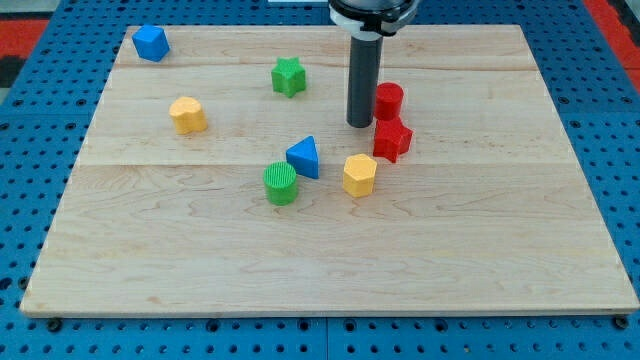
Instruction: Put the red blocks diagonally bottom right to the green star
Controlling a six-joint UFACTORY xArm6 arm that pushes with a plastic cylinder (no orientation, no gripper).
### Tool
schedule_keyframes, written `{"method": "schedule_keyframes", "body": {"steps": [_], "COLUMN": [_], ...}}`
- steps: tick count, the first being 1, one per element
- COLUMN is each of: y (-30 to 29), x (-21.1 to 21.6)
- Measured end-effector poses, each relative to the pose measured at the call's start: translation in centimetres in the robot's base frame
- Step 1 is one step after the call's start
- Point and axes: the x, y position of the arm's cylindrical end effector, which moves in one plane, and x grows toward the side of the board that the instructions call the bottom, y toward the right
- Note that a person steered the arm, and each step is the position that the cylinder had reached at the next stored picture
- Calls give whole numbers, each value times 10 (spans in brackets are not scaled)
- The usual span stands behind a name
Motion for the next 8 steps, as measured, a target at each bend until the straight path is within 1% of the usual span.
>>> {"method": "schedule_keyframes", "body": {"steps": [1, 2, 3, 4, 7, 8], "y": [11, 41, 52, 47, 41, 41], "x": [60, 82, 48, 15, 13, 61]}}
